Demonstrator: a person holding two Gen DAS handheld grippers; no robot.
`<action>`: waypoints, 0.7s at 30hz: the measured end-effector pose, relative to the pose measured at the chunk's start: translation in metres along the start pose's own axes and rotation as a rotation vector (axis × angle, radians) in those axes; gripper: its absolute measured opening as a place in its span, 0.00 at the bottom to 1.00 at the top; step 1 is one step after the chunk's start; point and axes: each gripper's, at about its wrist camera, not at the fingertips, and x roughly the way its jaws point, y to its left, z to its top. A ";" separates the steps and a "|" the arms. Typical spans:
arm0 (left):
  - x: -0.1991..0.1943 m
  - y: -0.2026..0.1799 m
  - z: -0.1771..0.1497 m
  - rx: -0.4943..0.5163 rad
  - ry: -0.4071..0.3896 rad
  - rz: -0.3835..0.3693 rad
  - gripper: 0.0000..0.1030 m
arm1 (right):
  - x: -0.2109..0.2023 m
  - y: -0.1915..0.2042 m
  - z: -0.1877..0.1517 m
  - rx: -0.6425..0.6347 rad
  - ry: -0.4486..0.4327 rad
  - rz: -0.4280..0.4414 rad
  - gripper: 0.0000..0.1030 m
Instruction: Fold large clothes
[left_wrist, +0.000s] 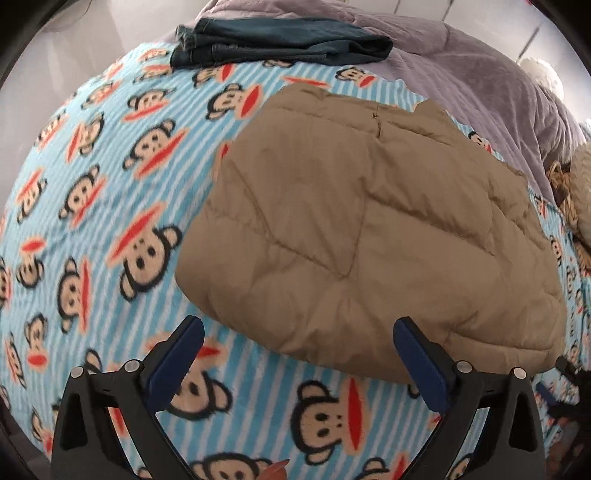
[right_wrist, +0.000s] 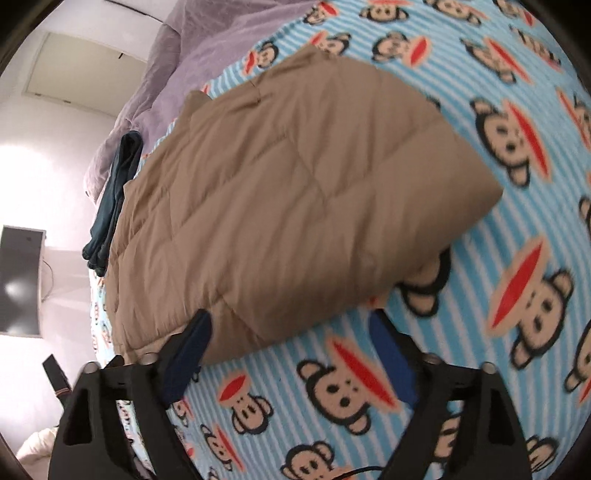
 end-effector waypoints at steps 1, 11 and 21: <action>0.002 0.001 -0.001 -0.011 0.008 -0.005 1.00 | 0.002 -0.001 -0.002 0.010 0.008 0.011 1.00; 0.015 0.005 -0.004 -0.047 0.025 -0.082 1.00 | 0.021 -0.015 -0.002 0.108 0.027 0.108 1.00; 0.055 0.056 -0.009 -0.397 0.050 -0.490 1.00 | 0.058 -0.025 0.002 0.249 0.076 0.331 1.00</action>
